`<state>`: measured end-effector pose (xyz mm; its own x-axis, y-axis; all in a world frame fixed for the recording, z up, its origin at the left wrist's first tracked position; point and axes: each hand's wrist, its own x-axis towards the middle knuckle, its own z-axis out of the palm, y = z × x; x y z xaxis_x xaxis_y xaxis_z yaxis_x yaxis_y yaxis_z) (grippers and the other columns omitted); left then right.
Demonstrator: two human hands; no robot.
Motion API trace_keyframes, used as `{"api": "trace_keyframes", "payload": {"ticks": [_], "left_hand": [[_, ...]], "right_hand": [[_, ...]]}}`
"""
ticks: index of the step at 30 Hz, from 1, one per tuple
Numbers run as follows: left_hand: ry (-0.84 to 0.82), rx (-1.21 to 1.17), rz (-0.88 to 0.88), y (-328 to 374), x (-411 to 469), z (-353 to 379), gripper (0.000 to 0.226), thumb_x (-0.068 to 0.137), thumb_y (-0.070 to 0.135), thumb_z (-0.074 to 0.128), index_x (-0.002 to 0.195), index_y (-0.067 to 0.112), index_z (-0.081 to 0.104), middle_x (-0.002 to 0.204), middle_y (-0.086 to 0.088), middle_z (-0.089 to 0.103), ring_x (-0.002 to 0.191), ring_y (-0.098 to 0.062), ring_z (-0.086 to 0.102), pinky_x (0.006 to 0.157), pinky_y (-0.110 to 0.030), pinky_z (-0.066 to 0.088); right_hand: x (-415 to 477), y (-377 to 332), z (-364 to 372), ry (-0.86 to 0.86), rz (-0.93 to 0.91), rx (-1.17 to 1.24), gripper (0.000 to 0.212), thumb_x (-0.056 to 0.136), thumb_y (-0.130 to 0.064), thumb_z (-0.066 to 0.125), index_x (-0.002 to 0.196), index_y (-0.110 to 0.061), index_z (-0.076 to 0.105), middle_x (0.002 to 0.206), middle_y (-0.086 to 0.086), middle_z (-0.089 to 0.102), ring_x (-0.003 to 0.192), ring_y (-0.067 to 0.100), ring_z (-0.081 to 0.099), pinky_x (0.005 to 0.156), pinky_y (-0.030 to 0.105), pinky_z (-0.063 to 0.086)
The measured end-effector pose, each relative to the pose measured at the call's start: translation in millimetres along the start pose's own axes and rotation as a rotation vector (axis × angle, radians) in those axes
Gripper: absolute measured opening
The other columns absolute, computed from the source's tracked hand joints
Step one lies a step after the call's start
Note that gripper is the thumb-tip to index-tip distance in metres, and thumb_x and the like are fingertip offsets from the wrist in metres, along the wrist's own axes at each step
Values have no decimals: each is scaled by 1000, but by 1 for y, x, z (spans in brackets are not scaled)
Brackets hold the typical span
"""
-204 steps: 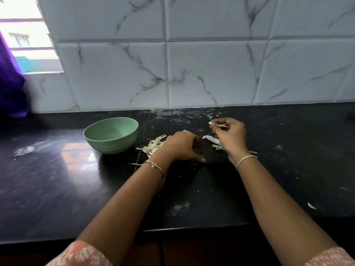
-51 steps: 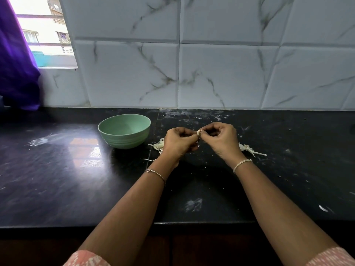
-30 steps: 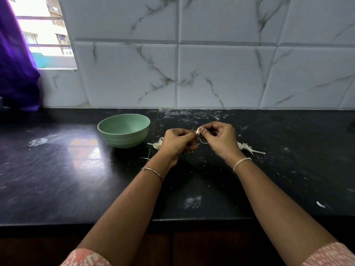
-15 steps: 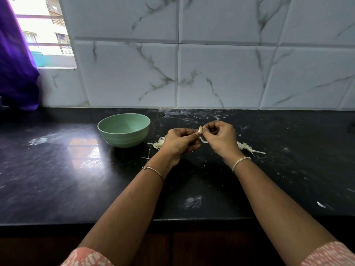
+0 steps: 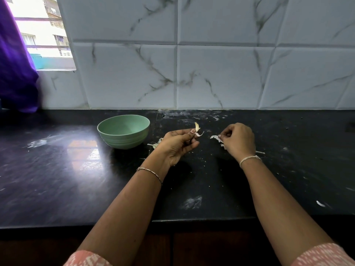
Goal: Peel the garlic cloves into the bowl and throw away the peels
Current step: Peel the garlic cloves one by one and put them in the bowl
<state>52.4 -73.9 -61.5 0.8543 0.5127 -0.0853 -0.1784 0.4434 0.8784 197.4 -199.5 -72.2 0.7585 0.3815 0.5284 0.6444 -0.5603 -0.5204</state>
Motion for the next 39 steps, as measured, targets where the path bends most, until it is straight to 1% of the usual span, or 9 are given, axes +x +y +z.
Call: {"api": "trace_keyframes", "payload": {"ticks": [2,6,11,15,19,23,28,34,39], "left_hand": [[3,17,-10,0,-1,0,10,90,1,62,96,-5,67,72,-7,67,54,-5,61,55,-20,56],[23,73,7,-1,0,0,6,87,2,66,91,-1,69,75,-9,69,59,-8,64,55,-20,56],[106,202,125,-5,1,4,3,87,2,68,87,-1,68,74,-10,65,64,-12,60,55,-19,56],[156,290,225,-9,5,5,2,87,2,68,87,1,69,73,-10,66,61,-10,63,56,-20,54],[199,411,341,-10,6,5,3,84,3,72,84,6,71,71,-8,69,60,-11,66,56,-22,54],[309,689,510,-13,6,6,9,79,9,75,78,17,73,69,-2,72,63,-16,70,67,-30,60],[347,937,660,-13,2,8,8,78,12,73,86,14,74,71,8,66,65,-2,61,65,-9,47],[353,1103,799,-13,2,5,12,79,14,73,91,10,75,84,-3,71,77,-17,64,74,-31,52],[336,1209,852,-14,2,3,15,80,13,70,94,10,74,89,-6,69,79,-22,63,74,-33,50]], "right_hand": [[1,0,1,20,3,49,14,78,-7,77,74,-18,68,73,-6,62,73,13,61,67,26,48],[0,-7,3,-95,7,419,13,94,-7,60,99,-15,69,80,-4,71,77,9,68,75,21,54],[-11,-26,-4,-258,0,814,10,92,-19,65,89,-12,72,82,5,72,73,9,66,66,18,54],[-15,-27,-2,-341,-34,864,16,80,-5,76,95,-7,74,92,10,75,85,13,70,75,21,57],[-15,-29,0,-331,3,942,18,77,3,76,95,-3,73,90,13,75,83,15,71,74,22,57],[-17,-31,1,-316,34,974,16,78,5,75,93,0,72,90,14,74,81,18,71,76,24,59],[-18,-33,3,-318,93,1026,13,78,7,73,90,1,71,94,13,74,84,20,71,74,24,58],[-19,-35,3,-360,161,1123,12,80,7,71,80,-5,70,91,10,74,74,17,71,70,22,58],[-17,-34,5,-362,179,1103,9,82,4,70,82,-5,71,91,11,74,75,18,70,69,22,57]]}}
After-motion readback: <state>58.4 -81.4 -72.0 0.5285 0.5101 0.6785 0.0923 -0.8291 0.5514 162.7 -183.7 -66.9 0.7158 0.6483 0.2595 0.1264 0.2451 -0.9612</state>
